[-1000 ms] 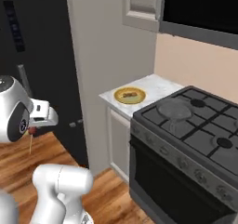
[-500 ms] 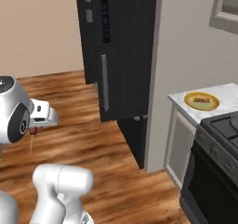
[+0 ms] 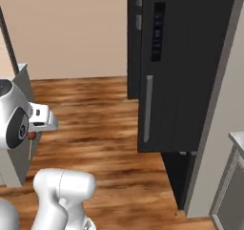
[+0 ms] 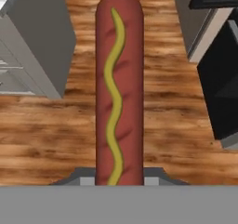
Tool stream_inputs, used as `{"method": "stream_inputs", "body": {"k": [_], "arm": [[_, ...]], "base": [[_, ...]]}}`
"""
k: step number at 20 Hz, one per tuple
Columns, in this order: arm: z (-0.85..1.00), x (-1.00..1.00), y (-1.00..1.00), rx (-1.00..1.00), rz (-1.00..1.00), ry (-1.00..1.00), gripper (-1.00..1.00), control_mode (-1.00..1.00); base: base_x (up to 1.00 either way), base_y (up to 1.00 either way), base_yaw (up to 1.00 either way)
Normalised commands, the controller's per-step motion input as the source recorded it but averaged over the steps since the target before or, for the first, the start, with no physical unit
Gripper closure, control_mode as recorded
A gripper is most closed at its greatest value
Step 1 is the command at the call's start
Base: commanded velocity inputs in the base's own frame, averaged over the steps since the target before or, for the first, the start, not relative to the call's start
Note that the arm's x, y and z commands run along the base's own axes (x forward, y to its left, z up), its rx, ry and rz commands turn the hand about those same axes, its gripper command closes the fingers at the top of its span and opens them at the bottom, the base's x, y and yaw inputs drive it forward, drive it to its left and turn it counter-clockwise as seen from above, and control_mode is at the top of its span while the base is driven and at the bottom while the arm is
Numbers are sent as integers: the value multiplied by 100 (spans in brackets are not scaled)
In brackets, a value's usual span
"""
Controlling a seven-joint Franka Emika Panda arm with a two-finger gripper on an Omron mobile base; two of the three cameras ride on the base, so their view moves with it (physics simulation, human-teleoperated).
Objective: Place the cold items (apple and kiwi) from the fridge in one tupperware on the dining counter. Place the warm items (hot dog and kebab skewer) in the stove area in another tupperware.
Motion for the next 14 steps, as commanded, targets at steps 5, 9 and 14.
{"method": "stream_inputs", "body": {"k": [5, 9, 14], "arm": [[0, 0, 0, 0, 0, 0, 100, 100], [0, 0, 0, 0, 0, 0, 100, 100], [0, 0, 0, 0, 0, 0, 100, 100]], "base": [[100, 6, 27], [100, 0, 31], [100, 0, 36]]}}
